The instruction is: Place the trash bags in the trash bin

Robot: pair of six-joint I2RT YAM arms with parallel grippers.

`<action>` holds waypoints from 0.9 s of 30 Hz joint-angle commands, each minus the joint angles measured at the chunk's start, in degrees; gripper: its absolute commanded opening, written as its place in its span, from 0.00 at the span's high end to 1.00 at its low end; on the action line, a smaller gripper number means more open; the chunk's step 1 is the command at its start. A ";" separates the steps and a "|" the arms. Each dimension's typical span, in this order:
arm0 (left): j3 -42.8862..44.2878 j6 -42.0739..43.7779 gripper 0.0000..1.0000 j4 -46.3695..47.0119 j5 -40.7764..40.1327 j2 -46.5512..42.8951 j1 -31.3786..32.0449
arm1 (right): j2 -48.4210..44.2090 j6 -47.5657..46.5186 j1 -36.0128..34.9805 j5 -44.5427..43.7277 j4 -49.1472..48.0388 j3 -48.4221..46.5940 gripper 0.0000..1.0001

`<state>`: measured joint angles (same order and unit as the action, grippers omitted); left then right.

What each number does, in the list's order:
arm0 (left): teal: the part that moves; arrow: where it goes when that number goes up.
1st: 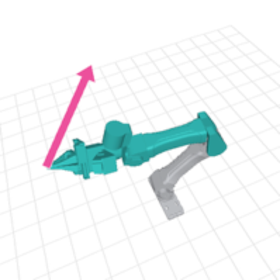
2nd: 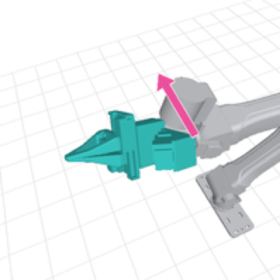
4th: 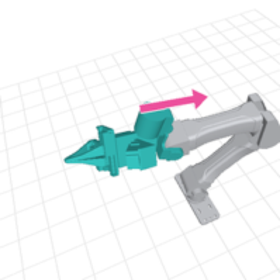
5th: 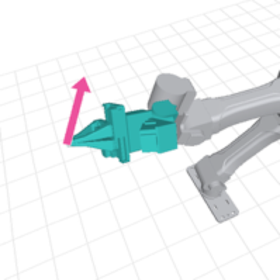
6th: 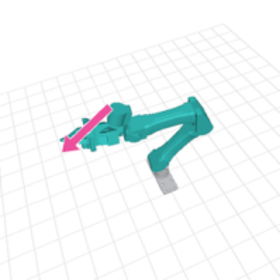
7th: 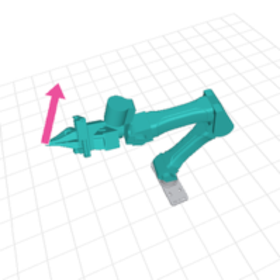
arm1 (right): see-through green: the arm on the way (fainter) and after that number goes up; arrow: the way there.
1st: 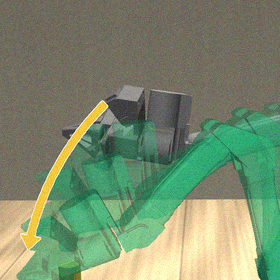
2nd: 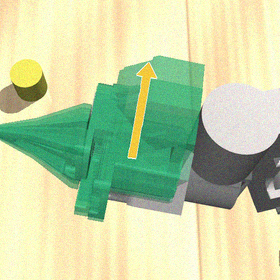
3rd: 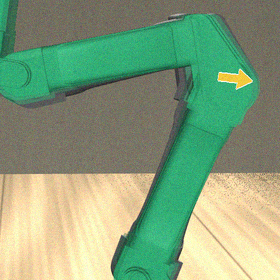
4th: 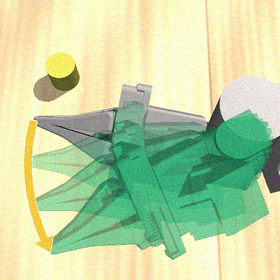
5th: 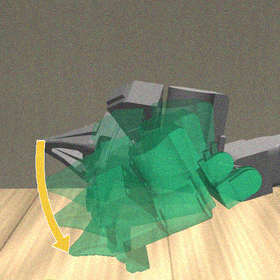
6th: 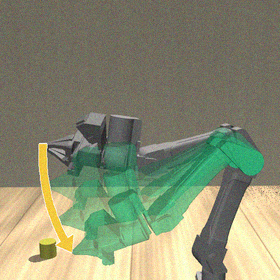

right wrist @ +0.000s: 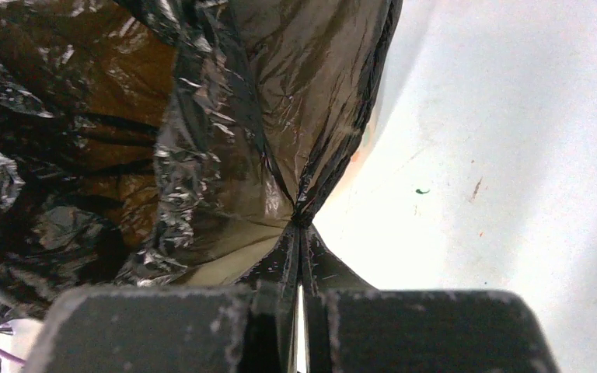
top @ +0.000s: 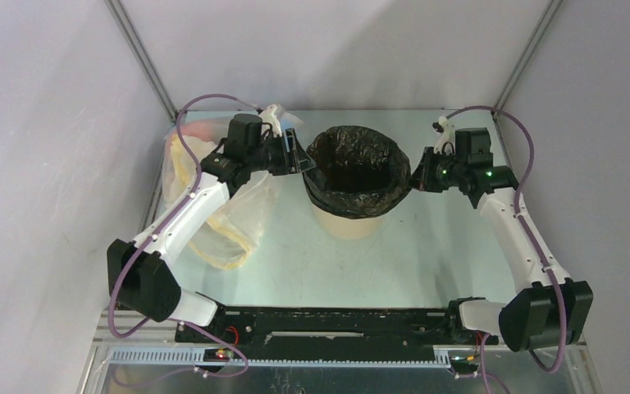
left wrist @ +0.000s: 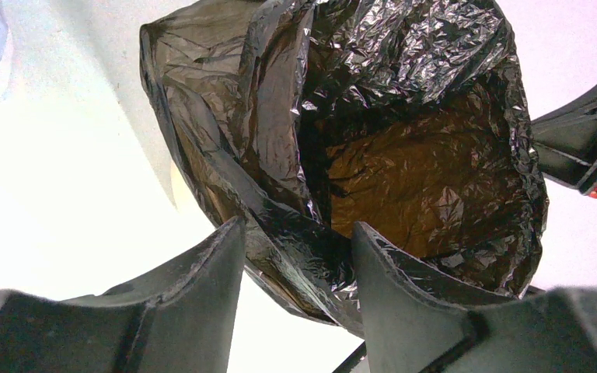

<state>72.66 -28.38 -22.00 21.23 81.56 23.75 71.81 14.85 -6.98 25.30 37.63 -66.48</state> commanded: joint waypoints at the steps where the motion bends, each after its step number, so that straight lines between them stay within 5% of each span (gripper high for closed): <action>1: 1.87 0.70 0.41 0.99 0.87 -0.61 0.55 | -0.54 2.27 -1.46 -2.06 -5.42 2.43 1.00; 19: 1.43 0.87 0.41 1.07 1.35 -0.52 0.73 | 8.71 7.73 -4.35 -2.80 -22.64 14.58 1.00; 27: 2.90 1.16 0.33 1.31 1.25 -3.03 0.59 | 2.76 5.37 -4.54 -9.26 -19.82 14.55 0.68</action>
<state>72.66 -28.38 -21.98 21.67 81.58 23.94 80.14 21.78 -11.14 20.64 18.52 -51.77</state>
